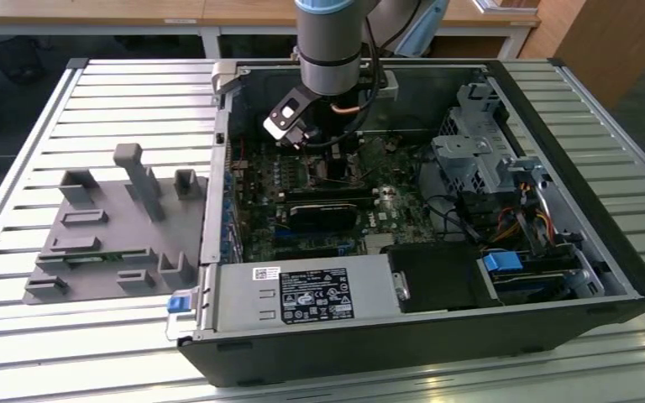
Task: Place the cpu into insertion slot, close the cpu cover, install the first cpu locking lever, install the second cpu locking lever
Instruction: 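Place the cpu into insertion slot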
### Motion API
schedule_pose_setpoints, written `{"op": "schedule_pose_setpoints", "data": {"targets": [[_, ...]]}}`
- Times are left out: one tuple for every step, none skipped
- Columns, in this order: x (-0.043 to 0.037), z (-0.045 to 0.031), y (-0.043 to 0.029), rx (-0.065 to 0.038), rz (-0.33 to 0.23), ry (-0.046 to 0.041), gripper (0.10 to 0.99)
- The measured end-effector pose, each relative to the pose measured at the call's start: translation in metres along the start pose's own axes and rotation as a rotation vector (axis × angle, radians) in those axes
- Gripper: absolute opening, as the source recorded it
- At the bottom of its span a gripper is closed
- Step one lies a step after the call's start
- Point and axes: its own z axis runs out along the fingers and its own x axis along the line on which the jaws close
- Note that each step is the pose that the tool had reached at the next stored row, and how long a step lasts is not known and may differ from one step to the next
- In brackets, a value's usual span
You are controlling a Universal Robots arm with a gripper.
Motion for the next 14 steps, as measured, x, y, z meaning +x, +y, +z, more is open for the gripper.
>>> {"op": "schedule_pose_setpoints", "data": {"targets": [[0.0000,0.0000,0.0000,0.000,0.000,0.0000,0.612],[0.0000,0.0000,0.0000,0.000,0.000,0.0000,0.612],[0.0001,0.0001,0.0000,0.000,0.000,0.0002,0.612],[0.0001,0.0001,0.0000,0.000,0.000,0.0003,0.612],[0.0001,0.0001,0.0000,0.000,0.000,0.0003,0.612],[0.0001,-0.0003,0.0000,0.000,0.000,0.0000,0.612],[0.0001,-0.0008,0.0001,0.000,0.000,-0.0001,0.612],[0.0001,-0.0017,0.0001,0.000,0.000,0.0000,0.612],[0.0001,-0.0029,0.0003,0.000,0.000,0.0001,0.612],[0.0001,-0.0042,0.0004,0.000,0.000,0.0002,0.612],[0.0001,-0.0055,0.0005,0.000,0.000,0.0001,0.612],[0.0001,-0.0070,0.0006,0.000,0.000,0.0001,0.612],[0.0001,-0.0087,0.0008,0.000,0.000,0.0001,0.612],[0.0001,-0.0104,0.0009,0.000,0.000,0.0001,0.612]]}}
